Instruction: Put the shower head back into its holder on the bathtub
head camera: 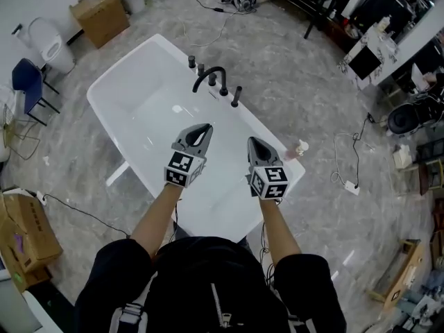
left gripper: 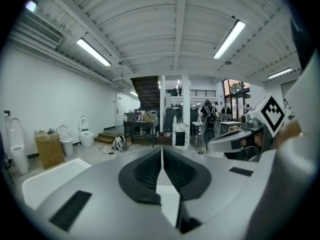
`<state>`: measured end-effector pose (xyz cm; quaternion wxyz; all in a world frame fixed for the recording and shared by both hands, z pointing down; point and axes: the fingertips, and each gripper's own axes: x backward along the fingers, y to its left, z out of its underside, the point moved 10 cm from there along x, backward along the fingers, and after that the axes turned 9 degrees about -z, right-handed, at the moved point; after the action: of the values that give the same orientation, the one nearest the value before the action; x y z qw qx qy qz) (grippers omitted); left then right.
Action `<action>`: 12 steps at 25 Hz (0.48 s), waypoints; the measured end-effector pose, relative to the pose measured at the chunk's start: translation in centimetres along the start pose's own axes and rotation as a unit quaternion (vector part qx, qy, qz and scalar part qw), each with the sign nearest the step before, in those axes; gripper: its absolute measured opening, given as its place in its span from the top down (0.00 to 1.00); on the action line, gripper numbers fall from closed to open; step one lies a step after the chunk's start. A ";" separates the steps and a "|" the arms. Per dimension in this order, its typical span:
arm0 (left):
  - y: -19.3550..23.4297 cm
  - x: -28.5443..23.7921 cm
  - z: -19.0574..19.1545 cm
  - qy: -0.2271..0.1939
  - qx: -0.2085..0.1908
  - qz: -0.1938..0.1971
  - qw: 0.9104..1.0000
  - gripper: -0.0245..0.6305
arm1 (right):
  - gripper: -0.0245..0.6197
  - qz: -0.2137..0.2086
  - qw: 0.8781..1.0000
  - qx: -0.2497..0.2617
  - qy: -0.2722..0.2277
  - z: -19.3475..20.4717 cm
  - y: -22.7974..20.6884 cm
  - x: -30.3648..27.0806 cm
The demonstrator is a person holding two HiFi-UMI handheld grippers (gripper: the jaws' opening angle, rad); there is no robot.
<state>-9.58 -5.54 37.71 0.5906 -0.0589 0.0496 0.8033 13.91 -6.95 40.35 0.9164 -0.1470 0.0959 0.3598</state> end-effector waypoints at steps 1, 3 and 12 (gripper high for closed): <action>0.1 -0.1 -1.2 -0.009 -0.003 0.002 1.000 0.91 | 0.95 0.000 1.000 0.010 -0.013 -1.4 0.2 0.0; 0.2 -0.2 -3.0 -0.023 -0.003 0.002 1.000 0.91 | 0.95 -0.003 0.999 0.026 -0.037 -3.8 0.5 0.1; 0.7 0.6 -6.1 -0.053 0.004 -0.020 0.998 0.91 | 0.95 -0.014 0.997 0.036 -0.072 -6.1 2.1 0.5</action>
<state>-10.25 -6.12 31.65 0.6083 -0.0150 0.0209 0.7933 12.47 -7.25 34.04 0.9307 -0.0889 0.0403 0.3526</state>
